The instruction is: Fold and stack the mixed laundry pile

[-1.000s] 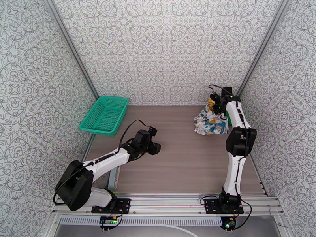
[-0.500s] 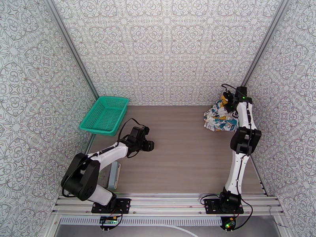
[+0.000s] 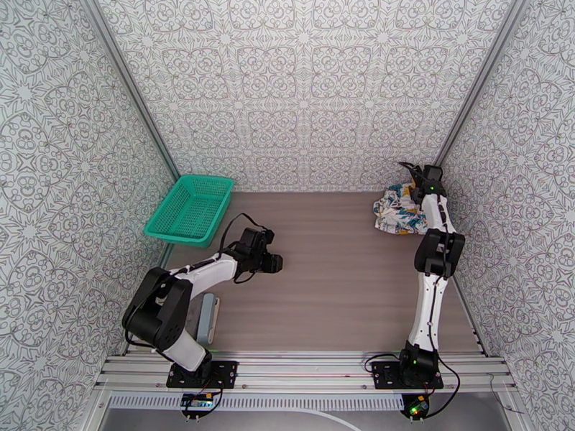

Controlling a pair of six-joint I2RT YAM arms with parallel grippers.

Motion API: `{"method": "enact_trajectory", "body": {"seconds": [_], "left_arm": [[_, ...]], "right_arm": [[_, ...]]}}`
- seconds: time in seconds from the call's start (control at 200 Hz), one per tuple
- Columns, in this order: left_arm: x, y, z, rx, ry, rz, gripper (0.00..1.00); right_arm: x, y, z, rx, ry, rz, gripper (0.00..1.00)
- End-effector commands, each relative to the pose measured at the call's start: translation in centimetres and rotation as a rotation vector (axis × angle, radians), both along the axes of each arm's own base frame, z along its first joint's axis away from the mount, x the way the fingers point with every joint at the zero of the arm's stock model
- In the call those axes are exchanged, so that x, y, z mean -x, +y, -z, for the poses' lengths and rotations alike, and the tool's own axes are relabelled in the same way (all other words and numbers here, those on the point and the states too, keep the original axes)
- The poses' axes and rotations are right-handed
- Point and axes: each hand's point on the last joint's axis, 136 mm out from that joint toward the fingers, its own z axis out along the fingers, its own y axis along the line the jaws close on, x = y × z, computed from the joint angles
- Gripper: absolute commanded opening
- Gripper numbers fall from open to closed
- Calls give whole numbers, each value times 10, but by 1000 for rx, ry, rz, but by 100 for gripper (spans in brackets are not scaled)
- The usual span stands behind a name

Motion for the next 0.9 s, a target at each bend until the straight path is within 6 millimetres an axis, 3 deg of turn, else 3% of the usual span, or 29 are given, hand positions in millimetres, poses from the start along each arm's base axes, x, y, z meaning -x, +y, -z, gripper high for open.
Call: {"method": "enact_trajectory", "body": {"seconds": [0.0,0.115,0.22,0.37,0.525,0.71,0.815,0.895], "left_arm": [[-3,-7,-7,45,-18,1,53],[1,-6,-16,48,-41,-1,54],[6,-4,-27,51,-69,0,54],[12,2,-48,53,-137,-6,55],[16,13,-69,45,-207,-21,56],[19,38,-84,34,-269,-82,57],[18,65,-83,35,-292,-183,59],[17,87,-82,23,-318,-259,59]], "right_arm": [[-1,19,-47,66,-91,5,82],[2,54,-74,60,-146,-35,84],[12,98,-91,-10,-178,-88,85],[54,159,-96,-175,-193,-141,86],[133,189,-71,-495,-199,-79,86],[235,198,-32,-611,-295,-55,83],[262,221,-20,-714,-389,-172,84],[272,226,-10,-714,-432,-216,83]]}}
